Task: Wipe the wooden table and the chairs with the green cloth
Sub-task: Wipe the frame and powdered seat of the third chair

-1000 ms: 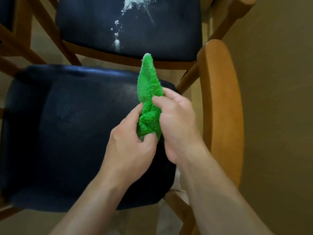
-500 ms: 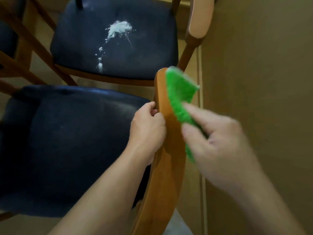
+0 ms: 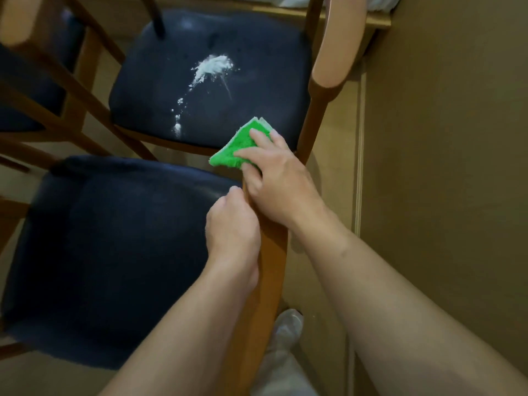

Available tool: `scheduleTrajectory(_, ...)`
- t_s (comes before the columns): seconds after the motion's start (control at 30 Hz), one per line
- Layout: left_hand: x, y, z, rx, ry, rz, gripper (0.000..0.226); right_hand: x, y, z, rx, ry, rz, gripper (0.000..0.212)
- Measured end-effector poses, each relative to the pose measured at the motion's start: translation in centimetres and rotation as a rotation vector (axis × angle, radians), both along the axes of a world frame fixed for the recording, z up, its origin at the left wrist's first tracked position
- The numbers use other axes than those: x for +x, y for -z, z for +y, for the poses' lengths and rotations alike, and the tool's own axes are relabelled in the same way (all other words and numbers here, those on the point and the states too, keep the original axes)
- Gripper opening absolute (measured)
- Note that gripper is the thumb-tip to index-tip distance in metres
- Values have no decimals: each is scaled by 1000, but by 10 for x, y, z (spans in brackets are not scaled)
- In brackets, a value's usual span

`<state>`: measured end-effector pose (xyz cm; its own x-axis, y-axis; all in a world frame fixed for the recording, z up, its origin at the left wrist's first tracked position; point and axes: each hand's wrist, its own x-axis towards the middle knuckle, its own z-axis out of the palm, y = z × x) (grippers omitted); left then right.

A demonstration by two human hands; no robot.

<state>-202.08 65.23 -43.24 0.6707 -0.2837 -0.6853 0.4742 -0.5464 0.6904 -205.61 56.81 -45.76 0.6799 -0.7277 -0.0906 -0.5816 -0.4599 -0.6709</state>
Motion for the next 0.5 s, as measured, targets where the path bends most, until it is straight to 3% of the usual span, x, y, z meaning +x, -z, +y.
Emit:
scheduleTrajectory(0.13, 6, 15, -60, 275, 167, -277, 54, -27, -12, -31, 437, 394, -385, 27)
scheduleTrajectory(0.2, 11, 20, -83, 368, 295, -413, 53, -42, -21, -40, 473, 479, -491, 29)
scheduleTrajectory(0.33, 17, 28, -91, 379, 585, -739, 38, -55, -51, -65, 244, 521, -662, 27)
scheduleTrajectory(0.5, 11, 32, -87, 355, 644, -918, 22, -47, -49, -125, -95, 355, -365, 34)
